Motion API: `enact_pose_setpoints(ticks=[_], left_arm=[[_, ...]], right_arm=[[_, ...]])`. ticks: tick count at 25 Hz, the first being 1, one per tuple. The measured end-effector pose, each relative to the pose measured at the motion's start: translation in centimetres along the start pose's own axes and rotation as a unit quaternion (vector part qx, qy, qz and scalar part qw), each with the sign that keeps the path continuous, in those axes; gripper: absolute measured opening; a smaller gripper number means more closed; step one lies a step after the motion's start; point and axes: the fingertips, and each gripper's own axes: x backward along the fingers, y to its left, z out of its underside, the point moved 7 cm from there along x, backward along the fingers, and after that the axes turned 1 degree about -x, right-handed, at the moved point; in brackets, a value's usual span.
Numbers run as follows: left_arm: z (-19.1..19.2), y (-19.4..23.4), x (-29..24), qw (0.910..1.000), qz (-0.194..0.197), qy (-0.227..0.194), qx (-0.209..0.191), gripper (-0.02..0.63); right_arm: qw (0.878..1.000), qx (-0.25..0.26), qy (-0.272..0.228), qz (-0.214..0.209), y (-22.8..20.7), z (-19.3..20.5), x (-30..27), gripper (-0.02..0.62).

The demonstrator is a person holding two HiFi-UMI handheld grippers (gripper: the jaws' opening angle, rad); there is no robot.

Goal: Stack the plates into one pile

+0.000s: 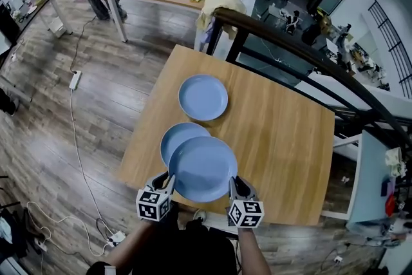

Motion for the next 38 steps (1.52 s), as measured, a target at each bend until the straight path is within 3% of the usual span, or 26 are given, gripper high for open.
enact_pose_setpoints(ticks=[18,38], left_arm=[[-3.9,9.5,-0.9,0.9993,0.022,0.018,-0.023,0.087],[-1.8,12.5,-5.4,0.9968,0.001,0.079,-0.005,0.087]], right_arm=[[0.999,-0.006,0.003,0.035,7.0,-2.1,-6.0,0.071],[0.998,-0.016,0.053,0.022,5.8,0.0,-11.4,0.071]])
